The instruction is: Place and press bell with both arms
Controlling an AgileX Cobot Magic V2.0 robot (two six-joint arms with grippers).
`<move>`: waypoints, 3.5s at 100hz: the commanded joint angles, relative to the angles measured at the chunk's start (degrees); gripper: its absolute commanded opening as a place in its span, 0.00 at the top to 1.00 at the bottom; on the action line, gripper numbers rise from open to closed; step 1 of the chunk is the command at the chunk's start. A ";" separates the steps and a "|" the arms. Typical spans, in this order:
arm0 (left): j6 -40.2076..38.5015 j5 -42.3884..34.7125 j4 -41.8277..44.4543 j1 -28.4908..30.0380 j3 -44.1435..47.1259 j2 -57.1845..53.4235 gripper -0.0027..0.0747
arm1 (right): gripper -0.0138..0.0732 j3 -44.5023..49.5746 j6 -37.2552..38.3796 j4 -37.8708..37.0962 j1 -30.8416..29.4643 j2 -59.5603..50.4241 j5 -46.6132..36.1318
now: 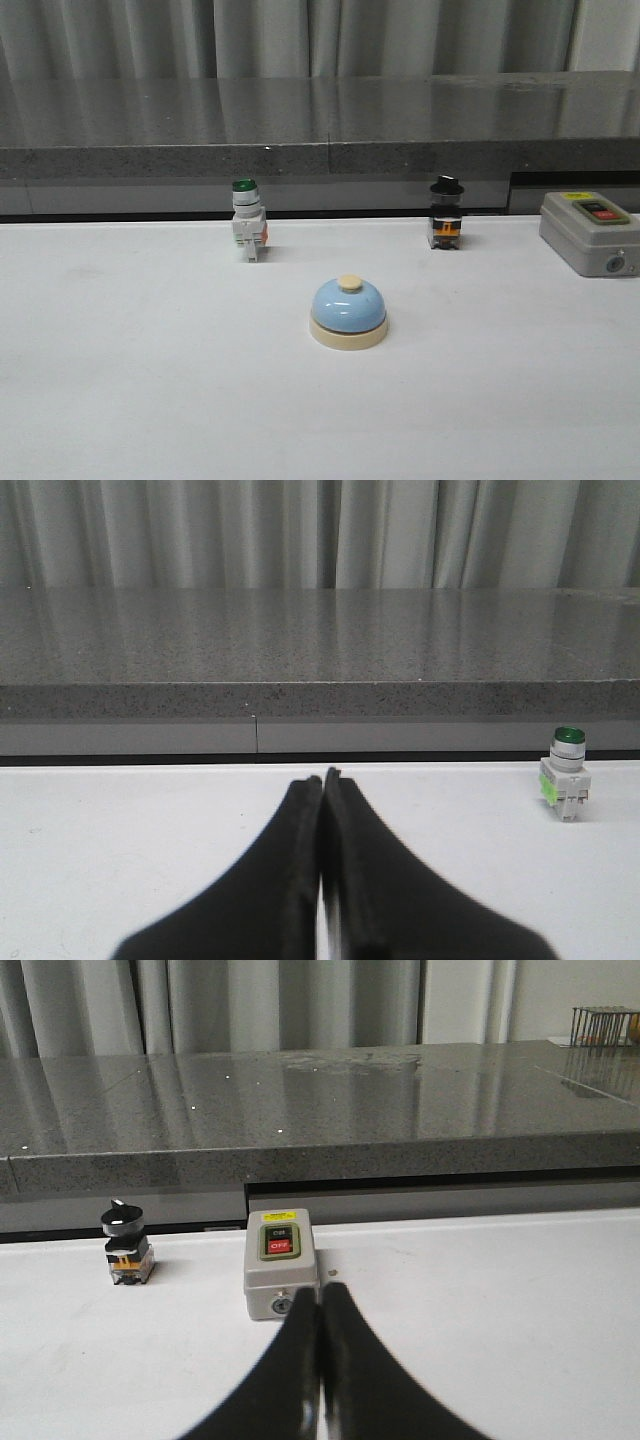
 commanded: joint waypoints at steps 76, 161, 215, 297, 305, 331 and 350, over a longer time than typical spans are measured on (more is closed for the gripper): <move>-0.53 -5.73 -0.37 0.06 2.37 -1.65 0.99 | 0.91 -0.87 -0.12 -0.53 -0.31 -0.62 -4.70; -0.53 -5.73 -0.37 0.06 2.37 -1.65 0.99 | 0.91 -31.30 -0.12 1.94 0.11 36.64 18.81; -0.53 -5.73 -0.37 0.06 2.37 -1.65 0.99 | 0.91 -55.61 -7.03 6.15 16.98 69.08 27.26; -0.53 -5.73 -0.37 0.06 2.37 -1.65 0.99 | 0.91 -86.61 -15.88 7.63 36.83 105.59 44.61; -0.53 -5.73 -0.37 0.06 2.37 -1.65 0.99 | 0.91 -87.63 -15.88 7.63 36.83 107.16 44.79; -0.53 -5.73 -0.37 0.06 2.37 -1.65 0.99 | 0.91 -88.01 -15.88 7.11 36.67 111.48 44.22; -0.53 -5.73 -0.37 0.06 2.37 -1.65 0.99 | 0.91 -88.08 -15.64 7.29 36.46 112.10 44.81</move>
